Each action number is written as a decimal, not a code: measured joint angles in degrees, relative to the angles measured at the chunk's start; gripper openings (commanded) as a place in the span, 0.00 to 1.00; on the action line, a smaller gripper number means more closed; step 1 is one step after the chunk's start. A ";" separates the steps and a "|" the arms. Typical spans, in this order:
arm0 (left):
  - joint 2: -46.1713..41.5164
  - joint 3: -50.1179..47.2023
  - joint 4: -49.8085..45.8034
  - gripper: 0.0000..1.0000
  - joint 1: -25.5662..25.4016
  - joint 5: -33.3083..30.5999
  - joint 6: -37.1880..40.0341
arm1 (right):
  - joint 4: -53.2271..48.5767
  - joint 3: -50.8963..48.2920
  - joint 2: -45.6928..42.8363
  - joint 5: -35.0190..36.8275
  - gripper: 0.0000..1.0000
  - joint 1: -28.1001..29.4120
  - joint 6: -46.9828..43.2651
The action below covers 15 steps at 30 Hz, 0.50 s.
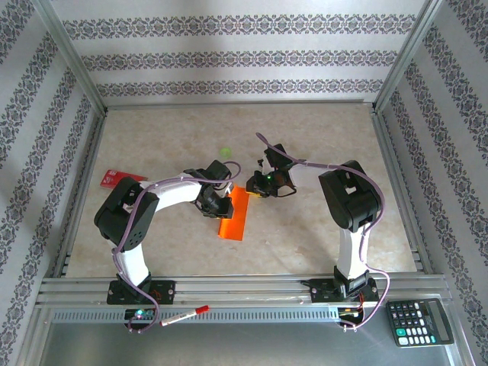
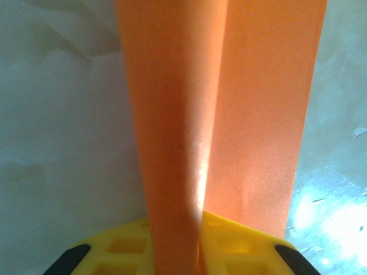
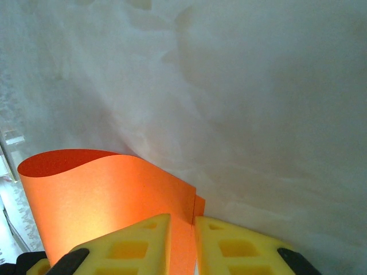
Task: Fold a paper plane with a square sheet of paper (pick it up from the middle)
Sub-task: Hold the square sheet of paper at the center of the table.
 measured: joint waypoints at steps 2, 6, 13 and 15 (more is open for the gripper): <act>0.00 0.00 0.00 0.19 0.00 -0.09 0.00 | 0.00 0.00 -0.04 0.02 0.20 0.00 0.00; -0.13 -0.28 0.28 0.19 0.00 -0.13 -0.02 | 0.44 0.00 -0.39 0.09 0.21 -0.02 -0.02; -0.35 -0.72 0.90 0.19 0.00 -0.15 -0.17 | 0.28 0.00 -4.55 0.42 0.21 -1.03 -0.46; -0.37 -0.74 0.96 0.19 0.00 -0.15 -0.20 | -0.13 0.00 -6.14 0.66 0.21 -1.55 -1.11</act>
